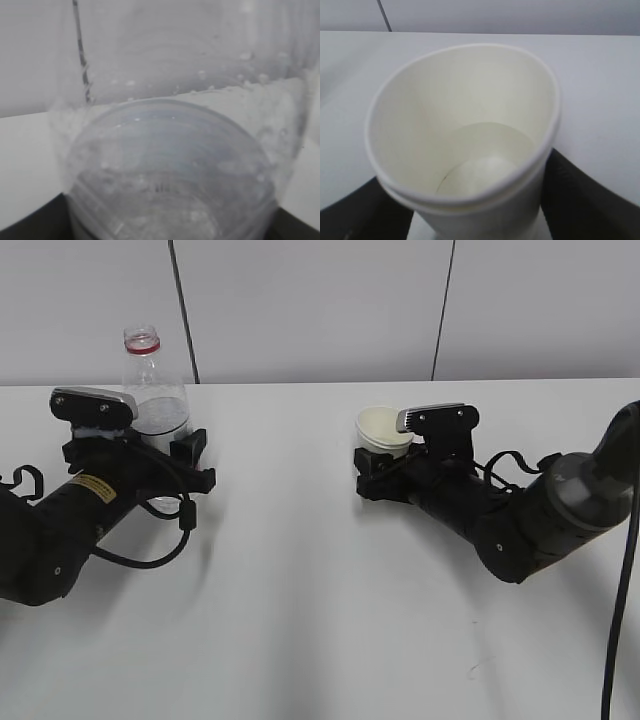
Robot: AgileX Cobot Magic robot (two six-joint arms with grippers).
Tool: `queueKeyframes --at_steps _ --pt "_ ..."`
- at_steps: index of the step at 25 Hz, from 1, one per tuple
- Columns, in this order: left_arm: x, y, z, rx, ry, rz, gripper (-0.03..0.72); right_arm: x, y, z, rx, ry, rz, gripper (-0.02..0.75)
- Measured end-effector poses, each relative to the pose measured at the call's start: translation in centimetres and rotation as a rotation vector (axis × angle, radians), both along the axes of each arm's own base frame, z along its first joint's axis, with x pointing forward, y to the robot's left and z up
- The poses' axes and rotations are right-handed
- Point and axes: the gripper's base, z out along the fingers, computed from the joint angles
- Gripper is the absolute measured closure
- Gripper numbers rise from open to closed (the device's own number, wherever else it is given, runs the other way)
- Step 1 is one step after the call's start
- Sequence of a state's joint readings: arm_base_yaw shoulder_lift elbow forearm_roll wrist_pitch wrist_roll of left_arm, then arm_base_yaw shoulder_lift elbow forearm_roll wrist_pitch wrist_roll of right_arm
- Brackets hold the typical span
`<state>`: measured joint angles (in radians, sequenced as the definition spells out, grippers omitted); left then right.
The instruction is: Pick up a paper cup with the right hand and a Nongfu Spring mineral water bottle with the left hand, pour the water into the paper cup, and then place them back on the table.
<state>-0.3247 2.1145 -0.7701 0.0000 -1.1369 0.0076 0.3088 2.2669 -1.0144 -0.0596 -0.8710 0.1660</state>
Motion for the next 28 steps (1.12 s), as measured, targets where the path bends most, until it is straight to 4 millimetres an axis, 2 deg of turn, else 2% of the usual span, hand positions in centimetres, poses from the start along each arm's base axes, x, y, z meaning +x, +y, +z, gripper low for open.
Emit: queueKeyframes --at_steps 5,10,13,28 --pt "0.0 0.0 0.0 0.0 0.0 0.0 0.271 0.0 0.0 0.0 0.0 0.0 0.0 0.212" --pt "0.0 0.0 0.0 -0.007 0.002 0.001 0.271 0.0 0.0 0.0 0.0 0.0 0.0 0.143" --pt "0.0 0.0 0.0 -0.013 0.004 0.002 0.271 -0.01 0.0 -0.08 -0.001 0.002 0.0 0.13" --pt "0.0 0.0 -0.03 -0.016 0.006 0.002 0.271 -0.09 -0.04 -0.4 -0.026 0.026 0.004 0.127"
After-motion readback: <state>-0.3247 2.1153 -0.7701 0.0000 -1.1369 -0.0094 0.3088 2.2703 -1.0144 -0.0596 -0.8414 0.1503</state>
